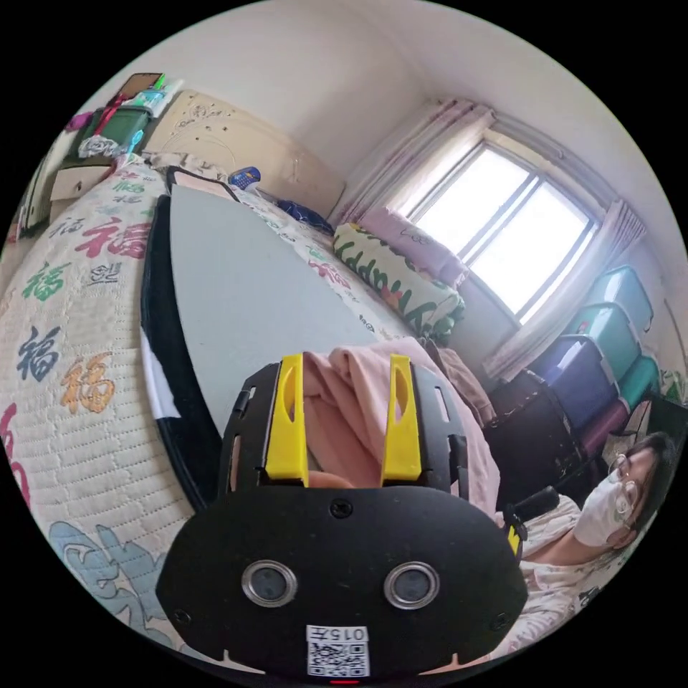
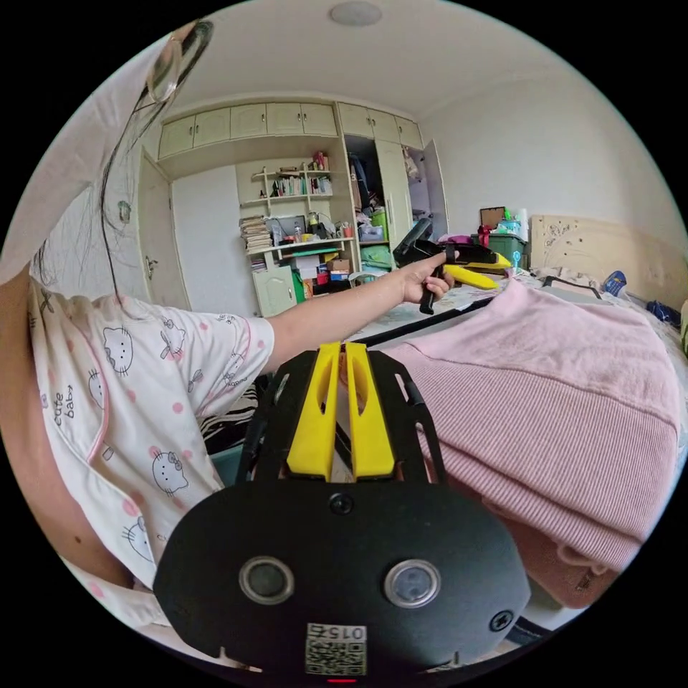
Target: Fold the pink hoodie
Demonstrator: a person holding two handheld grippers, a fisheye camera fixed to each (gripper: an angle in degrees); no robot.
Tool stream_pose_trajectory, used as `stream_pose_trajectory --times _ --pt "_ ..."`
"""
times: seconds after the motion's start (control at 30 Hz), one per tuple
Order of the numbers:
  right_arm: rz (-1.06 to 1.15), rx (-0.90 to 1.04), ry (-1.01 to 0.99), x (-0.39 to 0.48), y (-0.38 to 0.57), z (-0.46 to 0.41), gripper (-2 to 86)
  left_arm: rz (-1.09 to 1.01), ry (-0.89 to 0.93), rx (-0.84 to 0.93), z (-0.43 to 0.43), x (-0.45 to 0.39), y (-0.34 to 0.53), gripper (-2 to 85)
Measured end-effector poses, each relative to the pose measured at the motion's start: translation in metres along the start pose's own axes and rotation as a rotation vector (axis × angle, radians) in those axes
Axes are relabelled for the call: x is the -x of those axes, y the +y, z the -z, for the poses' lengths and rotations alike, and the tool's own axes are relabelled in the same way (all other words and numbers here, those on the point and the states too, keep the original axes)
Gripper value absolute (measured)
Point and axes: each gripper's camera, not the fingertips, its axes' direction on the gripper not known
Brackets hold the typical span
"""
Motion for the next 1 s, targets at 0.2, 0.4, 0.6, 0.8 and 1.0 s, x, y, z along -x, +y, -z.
stream_pose_trajectory --times 0.2,0.4,0.6,0.8,1.0 --pt "-0.035 0.013 -0.102 0.035 -0.032 0.026 -0.9 -0.166 -0.237 0.034 -0.017 -0.071 -0.017 2.8" --pt "-0.042 0.022 -0.151 0.084 -0.072 0.031 -1.0 -0.18 -0.247 -0.043 0.028 -0.09 -0.024 1.5" --pt "-0.17 0.109 -0.185 0.117 -0.087 0.006 -1.0 -0.147 -0.311 0.112 -0.011 -0.078 -0.024 2.1" --pt "-0.103 0.129 -0.059 0.191 -0.116 0.01 -0.6 -0.251 -0.477 0.142 -0.029 -0.119 -0.023 3.9" --pt "-0.054 0.036 -0.058 0.242 -0.165 0.101 -0.4 -0.266 -0.552 0.107 -0.022 -0.147 -0.024 6.6"
